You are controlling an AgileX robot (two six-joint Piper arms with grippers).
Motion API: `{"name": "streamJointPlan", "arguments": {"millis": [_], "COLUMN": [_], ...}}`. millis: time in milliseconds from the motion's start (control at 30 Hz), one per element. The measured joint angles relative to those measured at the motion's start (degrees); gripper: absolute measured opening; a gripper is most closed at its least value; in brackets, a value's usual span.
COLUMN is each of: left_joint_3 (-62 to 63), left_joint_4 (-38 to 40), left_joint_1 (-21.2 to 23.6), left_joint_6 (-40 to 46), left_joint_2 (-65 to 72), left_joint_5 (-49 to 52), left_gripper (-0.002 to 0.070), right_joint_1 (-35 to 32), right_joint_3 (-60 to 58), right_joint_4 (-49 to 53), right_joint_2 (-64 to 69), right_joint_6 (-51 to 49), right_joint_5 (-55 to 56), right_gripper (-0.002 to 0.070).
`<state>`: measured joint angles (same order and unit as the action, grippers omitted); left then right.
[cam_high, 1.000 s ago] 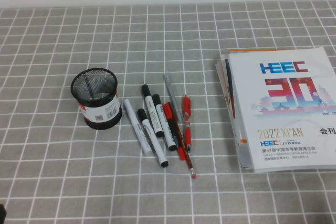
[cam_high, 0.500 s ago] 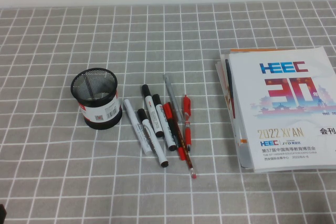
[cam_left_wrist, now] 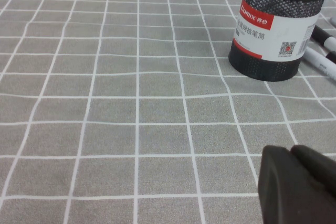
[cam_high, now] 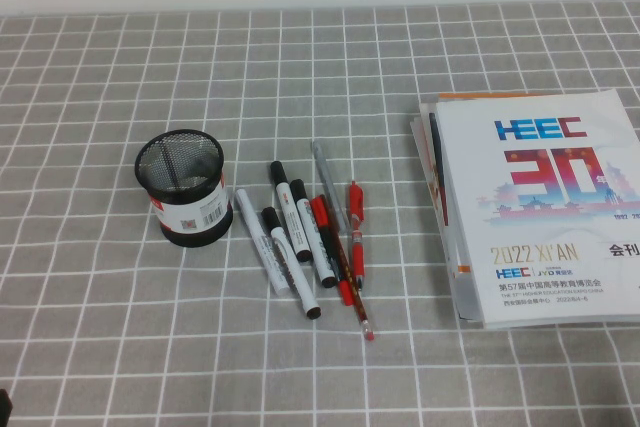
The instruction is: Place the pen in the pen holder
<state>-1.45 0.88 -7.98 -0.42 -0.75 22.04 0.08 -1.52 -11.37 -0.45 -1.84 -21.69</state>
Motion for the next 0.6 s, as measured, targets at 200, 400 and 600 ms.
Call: {"name": "streamJointPlan", "arguments": {"millis": [200,400,600], "left_joint_3": [0.0,0.0,0.0], "left_joint_4": [0.0,0.0,0.0], "left_joint_1": [0.0,0.0,0.0], "left_joint_6": [0.0,0.0,0.0], "left_joint_2": [0.0,0.0,0.0], "left_joint_5": [0.0,0.0,0.0], "left_gripper": [-0.0006,-0.0006,-0.0006], "right_joint_1": [0.0,0.0,0.0], "right_joint_3": [0.0,0.0,0.0], "right_joint_4": [-0.2,-0.8,-24.2], "right_joint_2": [0.0,0.0,0.0], "right_joint_6": [0.0,0.0,0.0], "right_joint_5": [0.0,0.0,0.8], "right_gripper": [-0.0013,-0.0012,-0.0013]}}
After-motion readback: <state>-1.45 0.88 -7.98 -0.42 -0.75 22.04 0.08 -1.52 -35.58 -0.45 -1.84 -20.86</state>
